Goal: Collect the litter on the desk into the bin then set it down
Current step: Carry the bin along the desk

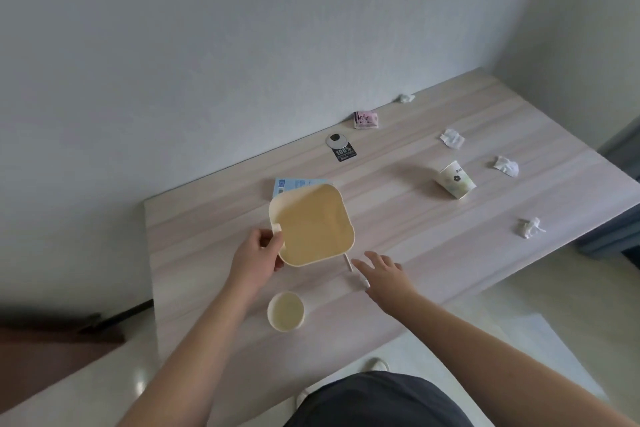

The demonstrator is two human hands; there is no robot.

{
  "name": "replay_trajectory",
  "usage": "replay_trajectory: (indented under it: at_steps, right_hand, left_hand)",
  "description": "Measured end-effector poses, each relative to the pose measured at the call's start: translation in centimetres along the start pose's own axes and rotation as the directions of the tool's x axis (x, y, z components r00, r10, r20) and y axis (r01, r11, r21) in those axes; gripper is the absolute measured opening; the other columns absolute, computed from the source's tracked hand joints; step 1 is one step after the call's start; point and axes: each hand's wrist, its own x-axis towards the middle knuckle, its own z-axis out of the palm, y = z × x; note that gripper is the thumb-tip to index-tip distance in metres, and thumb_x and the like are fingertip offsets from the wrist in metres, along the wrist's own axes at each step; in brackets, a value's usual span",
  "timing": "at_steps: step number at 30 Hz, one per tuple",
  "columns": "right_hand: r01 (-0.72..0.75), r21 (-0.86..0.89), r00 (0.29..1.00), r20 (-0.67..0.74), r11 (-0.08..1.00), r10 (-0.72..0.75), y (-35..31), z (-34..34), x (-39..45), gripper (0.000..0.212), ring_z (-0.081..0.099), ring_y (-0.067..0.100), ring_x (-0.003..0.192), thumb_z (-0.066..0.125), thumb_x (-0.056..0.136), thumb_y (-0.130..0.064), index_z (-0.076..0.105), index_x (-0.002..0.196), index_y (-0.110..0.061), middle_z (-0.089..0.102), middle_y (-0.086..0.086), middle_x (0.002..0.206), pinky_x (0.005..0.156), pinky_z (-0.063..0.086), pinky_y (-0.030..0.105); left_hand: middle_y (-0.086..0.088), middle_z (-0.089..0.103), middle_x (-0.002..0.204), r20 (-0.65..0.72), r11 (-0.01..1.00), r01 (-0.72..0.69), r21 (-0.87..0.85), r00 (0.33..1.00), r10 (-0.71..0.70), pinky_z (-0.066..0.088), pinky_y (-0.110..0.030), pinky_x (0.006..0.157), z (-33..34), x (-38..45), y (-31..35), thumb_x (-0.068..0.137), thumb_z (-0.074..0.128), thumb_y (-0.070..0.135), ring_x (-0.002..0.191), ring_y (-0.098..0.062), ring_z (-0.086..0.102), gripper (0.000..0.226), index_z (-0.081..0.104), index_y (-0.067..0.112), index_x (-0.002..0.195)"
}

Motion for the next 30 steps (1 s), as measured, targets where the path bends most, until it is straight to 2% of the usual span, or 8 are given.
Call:
replay_trajectory:
  at_steps: [4, 8, 12, 15, 20, 22, 26, 30]
  right_hand:
    - [0.002, -0.063, 0.999, 0.046, 0.998, 0.001, 0.2, 1.1, 0.7, 0.064, 0.038, 0.027, 0.129, 0.055, 0.090, -0.012, 0.028, 0.145, -0.027, 0.029, 0.005, 0.149, 0.101, 0.037, 0.040]
    - [-0.015, -0.069, 0.997, 0.078, 0.997, 0.020, 0.5, 2.2, 0.5, 0.048, 0.050, 0.027, 0.113, 0.052, 0.088, -0.006, 0.041, 0.132, -0.022, 0.043, 0.006, 0.131, 0.091, 0.041, 0.037]
    - [-0.043, -0.017, 0.995, 0.084, 0.999, 0.045, 1.0, 2.7, 0.1, 0.036, 0.055, 0.029, 0.103, 0.046, 0.088, 0.000, 0.050, 0.120, -0.016, 0.049, 0.009, 0.119, 0.083, 0.041, 0.033]
    - [-0.080, 0.045, 0.995, 0.055, 0.996, 0.078, 1.5, 2.3, -0.2, 0.031, 0.055, 0.029, 0.103, 0.042, 0.092, -0.003, 0.055, 0.118, -0.016, 0.053, 0.009, 0.117, 0.083, 0.041, 0.032]
    - [-0.126, 0.241, 0.985, -0.086, 0.962, 0.151, 1.5, -1.1, -1.4, 0.028, 0.055, 0.030, 0.103, 0.044, 0.095, -0.007, 0.061, 0.116, -0.011, 0.057, 0.011, 0.116, 0.084, 0.045, 0.035]
    - [-0.104, 0.327, 0.965, -0.197, 0.939, 0.176, 1.0, -3.4, -2.0, 0.024, 0.058, 0.033, 0.097, 0.049, 0.094, -0.007, 0.064, 0.112, -0.008, 0.059, 0.013, 0.111, 0.080, 0.046, 0.036]
    - [0.030, 0.457, 0.865, -0.457, 0.889, 0.206, -1.1, -8.5, -3.6, 0.014, 0.064, 0.026, 0.080, 0.059, 0.090, -0.009, 0.068, 0.100, -0.007, 0.061, 0.008, 0.101, 0.070, 0.050, 0.034]
    - [0.205, 0.467, 0.778, -0.611, 0.860, 0.147, -3.8, -12.5, -5.3, 0.007, 0.064, 0.013, 0.072, 0.065, 0.087, -0.010, 0.068, 0.094, -0.010, 0.060, 0.000, 0.095, 0.065, 0.049, 0.028]
  left_hand:
    - [-0.008, 0.069, 0.093, -0.013, 1.000, 0.001, -0.020, 1.000, -0.001, 0.045, -0.011, 0.043, -0.1, -0.2, -0.3, 0.094, 0.060, 0.030, 0.062, -0.013, 0.064, 0.020, 0.063, 0.012, 0.102]
    - [-0.004, 0.070, 0.091, -0.020, 0.999, 0.008, -0.034, 1.000, -0.008, 0.046, -0.011, 0.045, -0.7, -0.4, -0.8, 0.093, 0.060, 0.032, 0.059, -0.010, 0.066, 0.015, 0.063, 0.018, 0.097]
    - [-0.004, 0.070, 0.089, -0.024, 1.000, 0.005, -0.025, 1.000, -0.006, 0.047, -0.013, 0.046, -1.1, -0.4, -1.2, 0.093, 0.060, 0.034, 0.052, -0.005, 0.065, 0.013, 0.062, 0.021, 0.092]
    - [-0.002, 0.070, 0.088, -0.020, 1.000, -0.005, 0.003, 1.000, 0.006, 0.046, -0.013, 0.045, -1.0, -0.4, -1.2, 0.092, 0.060, 0.035, 0.051, -0.004, 0.065, 0.014, 0.062, 0.022, 0.092]
    - [-0.001, 0.070, 0.088, 0.012, 0.999, -0.032, 0.007, 0.999, 0.032, 0.046, -0.013, 0.045, -0.6, -0.6, -0.9, 0.092, 0.060, 0.036, 0.055, -0.007, 0.066, 0.014, 0.062, 0.022, 0.091]
    - [0.000, 0.070, 0.086, 0.027, 0.998, -0.054, 0.027, 0.998, 0.053, 0.051, -0.019, 0.049, -0.4, -0.6, -0.8, 0.092, 0.060, 0.037, 0.056, -0.007, 0.067, 0.015, 0.062, 0.022, 0.091]
    - [0.003, 0.070, 0.083, 0.054, 0.992, -0.108, 0.072, 0.993, 0.104, 0.055, -0.026, 0.057, -0.3, -0.8, -0.6, 0.092, 0.059, 0.040, 0.065, -0.013, 0.070, 0.014, 0.060, 0.027, 0.087]
    - [0.005, 0.070, 0.084, 0.038, 0.990, -0.128, 0.060, 0.991, 0.125, 0.057, -0.034, 0.065, -0.6, -1.2, -0.6, 0.090, 0.059, 0.041, 0.067, -0.015, 0.070, 0.014, 0.060, 0.027, 0.087]
